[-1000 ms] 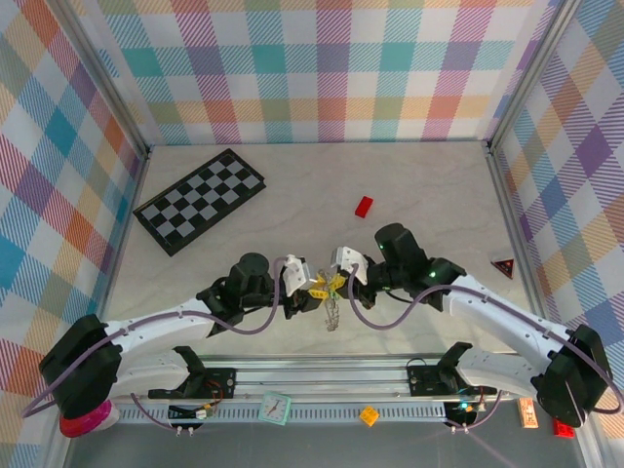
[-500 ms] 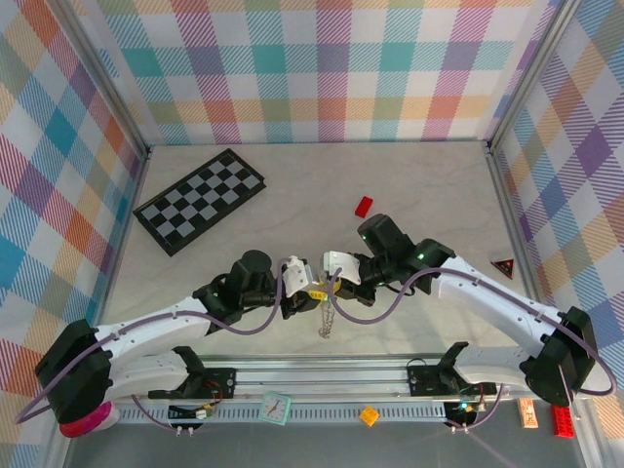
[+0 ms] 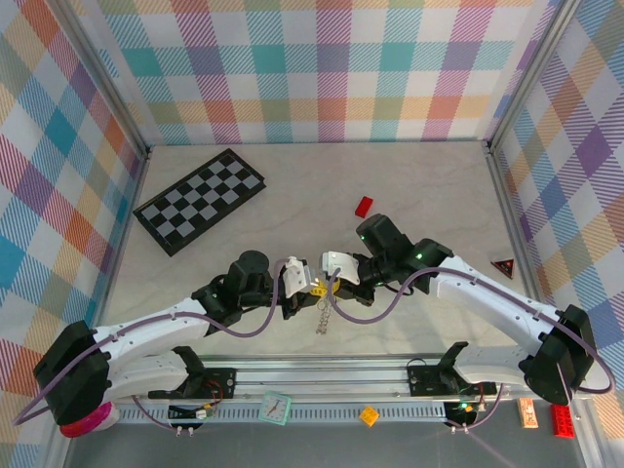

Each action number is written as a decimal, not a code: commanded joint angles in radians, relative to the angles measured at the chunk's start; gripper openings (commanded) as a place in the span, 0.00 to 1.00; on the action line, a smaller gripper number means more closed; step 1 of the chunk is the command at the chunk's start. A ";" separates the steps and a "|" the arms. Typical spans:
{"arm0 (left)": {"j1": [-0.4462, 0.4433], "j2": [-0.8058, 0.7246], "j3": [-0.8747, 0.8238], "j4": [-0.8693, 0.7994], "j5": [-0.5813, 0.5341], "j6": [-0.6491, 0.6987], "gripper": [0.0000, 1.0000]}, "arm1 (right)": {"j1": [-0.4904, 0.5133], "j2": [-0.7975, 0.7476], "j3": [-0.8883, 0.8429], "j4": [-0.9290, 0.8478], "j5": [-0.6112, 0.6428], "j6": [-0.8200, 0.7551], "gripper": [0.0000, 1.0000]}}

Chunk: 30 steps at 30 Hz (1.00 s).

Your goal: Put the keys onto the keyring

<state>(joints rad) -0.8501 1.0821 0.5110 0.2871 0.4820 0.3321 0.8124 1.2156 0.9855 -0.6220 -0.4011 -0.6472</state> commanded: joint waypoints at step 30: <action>-0.005 0.041 -0.215 0.544 0.038 -0.139 0.00 | -0.082 -0.107 -0.307 0.459 -0.220 0.320 0.22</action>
<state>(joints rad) -0.8501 1.1229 0.3065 0.7250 0.4889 0.2054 0.7296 1.1011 0.6941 -0.2012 -0.5766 -0.3279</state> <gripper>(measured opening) 0.045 0.224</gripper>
